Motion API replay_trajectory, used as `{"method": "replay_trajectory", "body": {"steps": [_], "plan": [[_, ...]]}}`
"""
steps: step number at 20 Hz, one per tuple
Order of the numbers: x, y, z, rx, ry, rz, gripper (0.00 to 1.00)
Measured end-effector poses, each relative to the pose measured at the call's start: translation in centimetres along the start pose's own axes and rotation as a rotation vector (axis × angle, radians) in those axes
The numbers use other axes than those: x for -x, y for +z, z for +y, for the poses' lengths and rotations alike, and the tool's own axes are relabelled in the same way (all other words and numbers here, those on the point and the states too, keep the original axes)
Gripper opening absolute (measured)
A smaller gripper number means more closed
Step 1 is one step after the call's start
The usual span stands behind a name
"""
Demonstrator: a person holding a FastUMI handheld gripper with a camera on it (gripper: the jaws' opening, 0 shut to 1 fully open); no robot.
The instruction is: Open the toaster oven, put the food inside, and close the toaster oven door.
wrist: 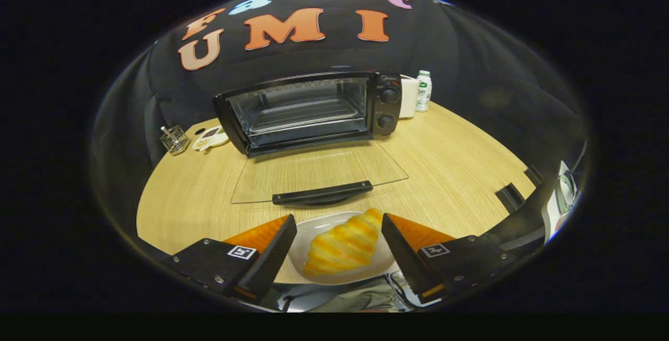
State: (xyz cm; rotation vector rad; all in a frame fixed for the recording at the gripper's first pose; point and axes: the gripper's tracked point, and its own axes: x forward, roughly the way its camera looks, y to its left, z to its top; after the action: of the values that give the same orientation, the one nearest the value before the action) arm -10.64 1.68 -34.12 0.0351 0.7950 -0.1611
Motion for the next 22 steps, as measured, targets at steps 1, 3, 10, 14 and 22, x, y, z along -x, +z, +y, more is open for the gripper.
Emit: {"method": "replay_trajectory", "body": {"steps": [1,3,10,14,22], "plan": [[0.4,-0.6,0.1,-0.009,-0.007,0.004,0.98],[0.8,-2.0,0.3,-0.036,-0.028,0.021,0.98],[0.0,-6.1,1.0,-0.056,-0.091,0.113,0.98],[-1.0,-7.4,0.9,-0.042,-0.118,0.150,0.98],[-1.7,-8.7,0.7,-0.076,-0.122,0.183,0.92]]}}
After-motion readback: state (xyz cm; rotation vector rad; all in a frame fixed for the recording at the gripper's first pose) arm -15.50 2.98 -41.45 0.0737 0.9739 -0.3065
